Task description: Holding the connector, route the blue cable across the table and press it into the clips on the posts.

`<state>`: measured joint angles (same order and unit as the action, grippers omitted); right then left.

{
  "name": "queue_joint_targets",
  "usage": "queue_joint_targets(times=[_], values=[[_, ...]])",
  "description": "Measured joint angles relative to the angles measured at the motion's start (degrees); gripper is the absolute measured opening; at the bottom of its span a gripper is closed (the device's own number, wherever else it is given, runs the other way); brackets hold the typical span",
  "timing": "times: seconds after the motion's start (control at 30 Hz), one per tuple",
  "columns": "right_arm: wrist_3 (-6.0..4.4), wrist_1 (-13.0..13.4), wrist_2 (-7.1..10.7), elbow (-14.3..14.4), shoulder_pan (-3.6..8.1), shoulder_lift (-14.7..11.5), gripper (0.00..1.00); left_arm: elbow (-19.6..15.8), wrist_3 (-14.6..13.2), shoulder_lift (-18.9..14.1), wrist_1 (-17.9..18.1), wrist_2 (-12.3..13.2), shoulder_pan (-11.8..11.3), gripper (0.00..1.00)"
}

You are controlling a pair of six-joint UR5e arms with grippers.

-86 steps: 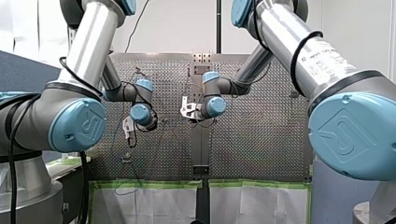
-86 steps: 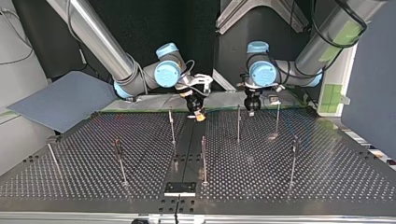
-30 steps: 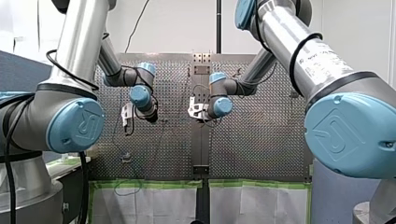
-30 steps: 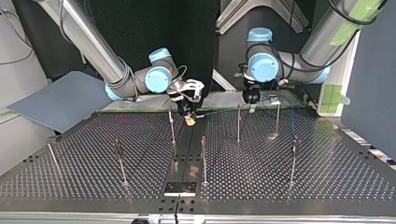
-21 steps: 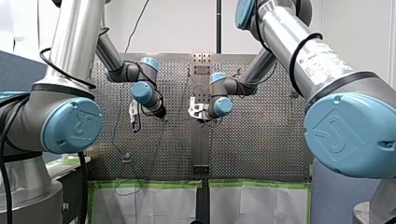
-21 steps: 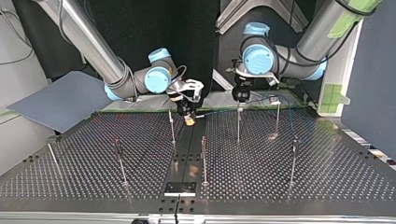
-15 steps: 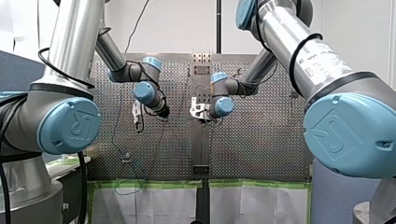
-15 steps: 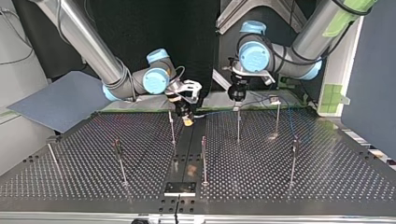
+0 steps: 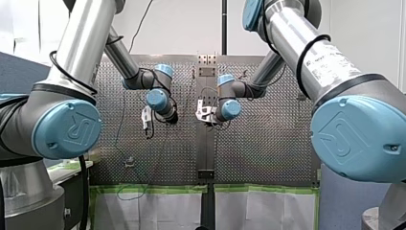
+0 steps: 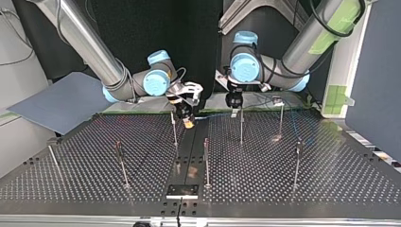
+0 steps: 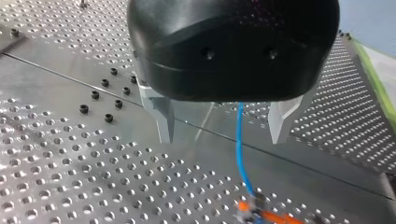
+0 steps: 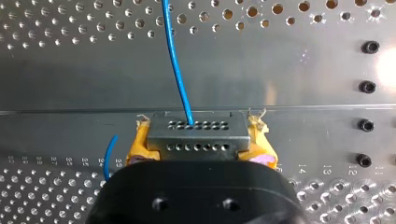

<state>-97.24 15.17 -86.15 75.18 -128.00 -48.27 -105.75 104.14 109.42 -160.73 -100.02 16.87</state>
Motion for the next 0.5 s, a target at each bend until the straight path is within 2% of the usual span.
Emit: queue_joint_targets(times=[0.13,0.33,0.5], values=[[-0.01,0.0,0.02,0.0,0.00,0.0,0.00,1.5,0.0,0.7,-0.5,-0.7,0.6,1.00],[-0.03,0.0,0.03,0.0,0.00,0.0,0.00,4.7,-0.7,3.7,-2.0,-2.0,1.6,1.00],[-0.02,0.0,0.06,0.0,-0.01,0.0,0.00,7.5,0.0,6.6,-0.6,-4.0,2.1,1.00]])
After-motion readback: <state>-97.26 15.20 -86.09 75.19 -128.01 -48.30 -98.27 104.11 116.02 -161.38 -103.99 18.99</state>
